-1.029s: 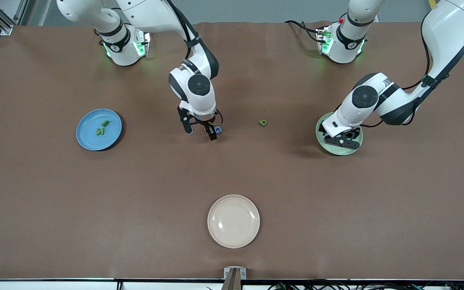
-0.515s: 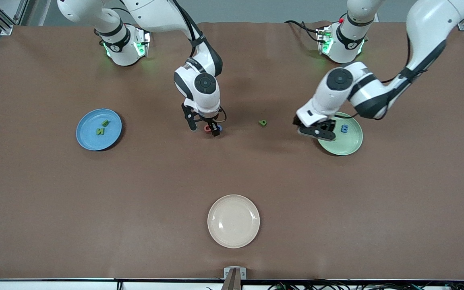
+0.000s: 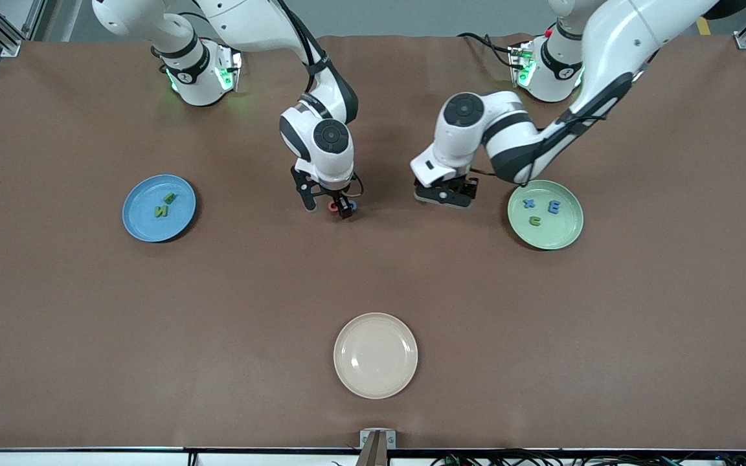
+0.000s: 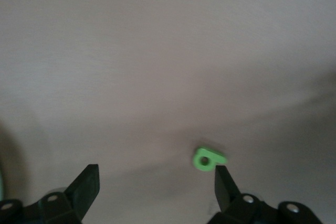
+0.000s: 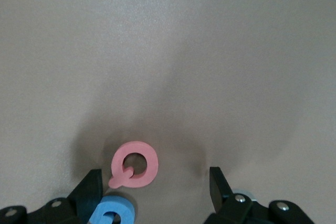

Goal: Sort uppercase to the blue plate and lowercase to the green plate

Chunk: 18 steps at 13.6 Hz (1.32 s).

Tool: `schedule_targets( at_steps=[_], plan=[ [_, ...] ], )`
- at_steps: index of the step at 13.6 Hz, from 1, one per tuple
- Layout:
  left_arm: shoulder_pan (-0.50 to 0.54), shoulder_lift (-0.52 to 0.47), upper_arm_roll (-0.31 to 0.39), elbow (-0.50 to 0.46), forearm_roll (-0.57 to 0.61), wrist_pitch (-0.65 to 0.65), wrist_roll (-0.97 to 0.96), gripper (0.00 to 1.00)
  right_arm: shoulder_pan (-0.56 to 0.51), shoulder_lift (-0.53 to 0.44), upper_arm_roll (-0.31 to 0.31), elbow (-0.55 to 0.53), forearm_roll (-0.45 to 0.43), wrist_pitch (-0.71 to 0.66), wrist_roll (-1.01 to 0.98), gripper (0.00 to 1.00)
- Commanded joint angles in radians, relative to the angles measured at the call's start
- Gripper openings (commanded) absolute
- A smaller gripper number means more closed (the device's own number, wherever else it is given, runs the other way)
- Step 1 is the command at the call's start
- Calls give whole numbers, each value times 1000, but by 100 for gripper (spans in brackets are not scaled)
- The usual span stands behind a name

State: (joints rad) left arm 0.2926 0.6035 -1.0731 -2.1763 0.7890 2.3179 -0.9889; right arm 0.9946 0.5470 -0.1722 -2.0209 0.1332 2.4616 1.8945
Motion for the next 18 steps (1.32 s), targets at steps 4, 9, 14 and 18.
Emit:
schedule_targets(
  at_steps=[4,9,14,18],
  plan=[
    [-46,91,16,33,42,29,33,91,-7,1,-10,-9,0,-29,-34,85],
    [-179,108,149,69,61,90,30,81,-11,-1,-20,-9,0,-27,-38,76],
    [-239,110,203,79,59,113,21,73,-13,-1,-20,-6,0,-24,-40,61],
    [-237,117,206,69,59,114,22,73,-13,-4,-20,1,0,-20,-38,49]
  ],
)
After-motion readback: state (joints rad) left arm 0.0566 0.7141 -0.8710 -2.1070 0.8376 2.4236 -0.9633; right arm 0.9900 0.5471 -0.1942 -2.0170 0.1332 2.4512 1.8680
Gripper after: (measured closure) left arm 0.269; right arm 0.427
